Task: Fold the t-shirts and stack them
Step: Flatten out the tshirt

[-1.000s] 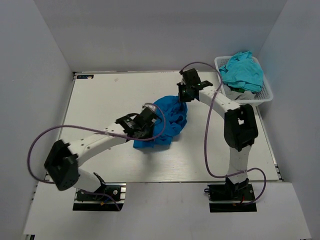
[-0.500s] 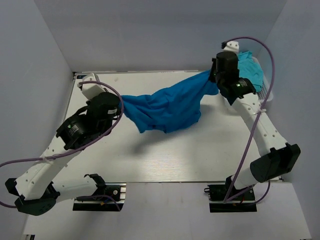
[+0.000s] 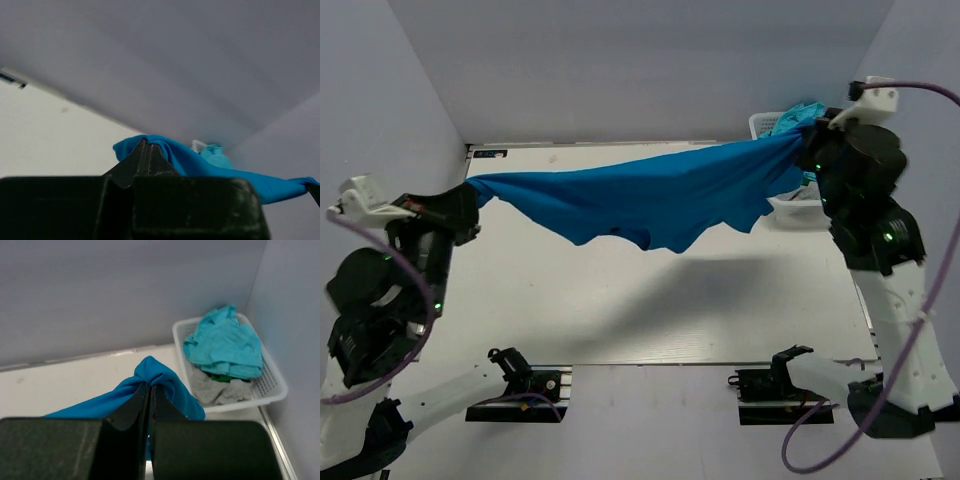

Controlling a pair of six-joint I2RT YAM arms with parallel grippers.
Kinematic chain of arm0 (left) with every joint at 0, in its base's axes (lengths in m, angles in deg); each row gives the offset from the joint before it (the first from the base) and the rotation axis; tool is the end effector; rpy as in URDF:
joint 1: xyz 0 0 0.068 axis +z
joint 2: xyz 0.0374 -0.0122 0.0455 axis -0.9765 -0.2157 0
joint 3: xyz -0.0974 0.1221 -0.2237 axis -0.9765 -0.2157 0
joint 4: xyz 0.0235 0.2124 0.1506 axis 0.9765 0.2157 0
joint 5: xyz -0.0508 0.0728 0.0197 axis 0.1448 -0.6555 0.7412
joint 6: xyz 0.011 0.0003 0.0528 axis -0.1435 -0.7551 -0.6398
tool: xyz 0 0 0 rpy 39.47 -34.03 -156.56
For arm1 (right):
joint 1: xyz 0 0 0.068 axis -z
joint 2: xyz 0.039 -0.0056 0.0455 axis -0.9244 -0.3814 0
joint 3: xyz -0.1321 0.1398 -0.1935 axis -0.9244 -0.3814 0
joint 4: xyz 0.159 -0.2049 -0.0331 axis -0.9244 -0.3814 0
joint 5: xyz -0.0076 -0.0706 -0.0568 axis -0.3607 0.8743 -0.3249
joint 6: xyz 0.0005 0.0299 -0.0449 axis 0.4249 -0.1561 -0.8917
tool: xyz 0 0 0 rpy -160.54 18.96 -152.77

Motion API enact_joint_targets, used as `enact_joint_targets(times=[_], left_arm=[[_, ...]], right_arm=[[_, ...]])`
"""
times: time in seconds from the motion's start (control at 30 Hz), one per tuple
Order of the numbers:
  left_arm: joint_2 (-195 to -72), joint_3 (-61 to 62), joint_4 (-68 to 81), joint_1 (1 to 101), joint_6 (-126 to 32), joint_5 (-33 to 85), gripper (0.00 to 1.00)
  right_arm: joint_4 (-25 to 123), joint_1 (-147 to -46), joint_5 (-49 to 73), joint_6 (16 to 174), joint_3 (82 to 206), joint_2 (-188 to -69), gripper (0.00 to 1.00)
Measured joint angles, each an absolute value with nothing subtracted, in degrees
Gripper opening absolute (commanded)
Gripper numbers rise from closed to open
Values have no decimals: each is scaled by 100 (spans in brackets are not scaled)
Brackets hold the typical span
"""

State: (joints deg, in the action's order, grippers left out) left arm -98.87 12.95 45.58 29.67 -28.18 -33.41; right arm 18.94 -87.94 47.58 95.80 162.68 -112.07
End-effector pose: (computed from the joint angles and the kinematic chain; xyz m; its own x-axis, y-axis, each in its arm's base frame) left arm 0.0555 -0.0202 0.5097 0.0902 -0.5745 -0.8135 -0.0075 0.8164 -0.5774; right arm 0.1913 0.0531 0.5221 -0.0065 0.1212 -0.9926 0.1367 0.9834 0.1192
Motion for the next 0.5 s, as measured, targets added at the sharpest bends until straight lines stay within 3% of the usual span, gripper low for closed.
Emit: enact_joint_targets(times=[0.3,0.5], left_arm=[[-9903,1949,3640,2956,-3709,-2345,0],[-10451,1787,3647,2951,-3779,-2609,0]], right_arm=[[1857,-8787,3707,9578,16442,-9648,0],[1876,-8783,3274,9722,16298,-9795,0]])
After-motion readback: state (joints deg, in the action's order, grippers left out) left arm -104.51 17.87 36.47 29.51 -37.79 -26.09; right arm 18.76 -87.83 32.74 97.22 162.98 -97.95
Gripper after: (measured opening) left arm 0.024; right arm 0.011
